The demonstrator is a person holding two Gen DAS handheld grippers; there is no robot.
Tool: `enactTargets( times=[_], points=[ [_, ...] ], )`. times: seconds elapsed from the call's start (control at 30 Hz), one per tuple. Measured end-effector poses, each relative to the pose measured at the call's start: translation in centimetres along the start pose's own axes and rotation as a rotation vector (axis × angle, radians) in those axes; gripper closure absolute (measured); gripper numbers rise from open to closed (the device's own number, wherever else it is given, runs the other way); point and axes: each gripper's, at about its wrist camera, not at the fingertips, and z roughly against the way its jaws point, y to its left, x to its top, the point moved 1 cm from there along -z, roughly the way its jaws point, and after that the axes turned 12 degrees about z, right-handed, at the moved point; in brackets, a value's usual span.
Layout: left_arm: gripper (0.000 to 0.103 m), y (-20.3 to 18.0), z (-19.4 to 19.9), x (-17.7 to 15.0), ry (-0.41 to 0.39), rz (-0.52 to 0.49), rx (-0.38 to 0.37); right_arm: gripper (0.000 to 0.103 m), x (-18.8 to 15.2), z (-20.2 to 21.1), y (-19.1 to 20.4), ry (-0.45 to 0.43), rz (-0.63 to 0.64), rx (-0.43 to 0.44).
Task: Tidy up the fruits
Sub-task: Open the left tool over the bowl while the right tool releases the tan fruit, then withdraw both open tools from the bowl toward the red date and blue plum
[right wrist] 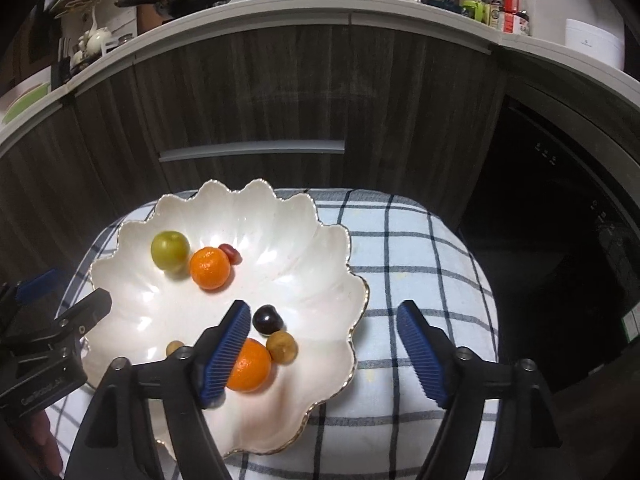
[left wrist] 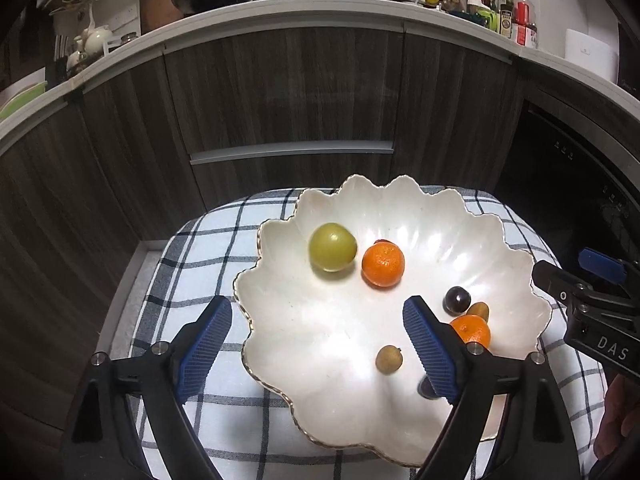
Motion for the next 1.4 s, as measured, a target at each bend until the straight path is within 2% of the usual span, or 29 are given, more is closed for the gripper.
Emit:
enactTargets(
  times=[0.8, 1.4],
  points=[
    [0.010, 0.0, 5.1, -1.0, -0.038, -0.009, -0.034, 0.022, -1.1, 5.0, 0.0, -0.051, -0.024, -0.014],
    [0.010, 1.3, 7.5, -4.9, -0.023, -0.043, -0.048, 0.022, -5.2, 7.6, 1.6, -0.037, -0.041, -0.023]
  ],
)
